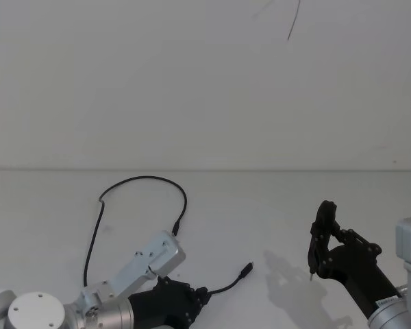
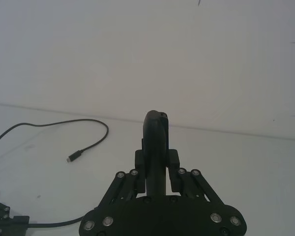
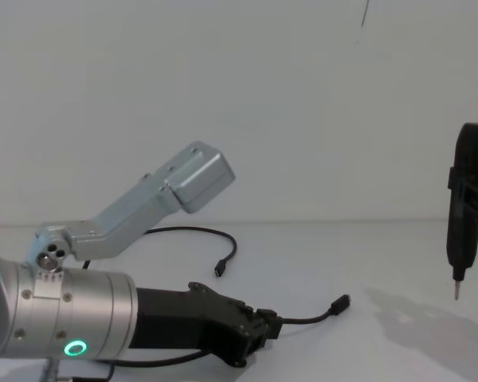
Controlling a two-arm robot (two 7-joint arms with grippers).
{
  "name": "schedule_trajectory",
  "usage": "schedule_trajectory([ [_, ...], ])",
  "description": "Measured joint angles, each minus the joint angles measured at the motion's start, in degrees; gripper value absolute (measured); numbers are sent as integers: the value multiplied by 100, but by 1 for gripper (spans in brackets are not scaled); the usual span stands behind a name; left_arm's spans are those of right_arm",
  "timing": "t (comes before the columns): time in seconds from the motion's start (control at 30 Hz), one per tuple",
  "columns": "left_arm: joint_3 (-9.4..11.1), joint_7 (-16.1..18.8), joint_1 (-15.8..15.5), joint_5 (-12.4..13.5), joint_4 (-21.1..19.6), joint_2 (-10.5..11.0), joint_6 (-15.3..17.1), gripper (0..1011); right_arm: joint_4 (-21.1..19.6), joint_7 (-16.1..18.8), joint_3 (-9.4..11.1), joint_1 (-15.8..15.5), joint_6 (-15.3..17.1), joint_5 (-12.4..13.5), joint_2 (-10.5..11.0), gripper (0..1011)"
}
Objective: Pick up the data cable with the one hand.
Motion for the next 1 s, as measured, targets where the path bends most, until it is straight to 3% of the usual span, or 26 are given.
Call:
schedule_trajectory([
  [0.3, -73, -108, 16, -31, -123, 97, -90, 42, 0, 0, 0, 0, 0, 0, 0, 269],
  [1.0, -378, -356, 283, -326, -1032, 811, -220, 42, 0, 0, 0, 0, 0, 0, 0, 269],
])
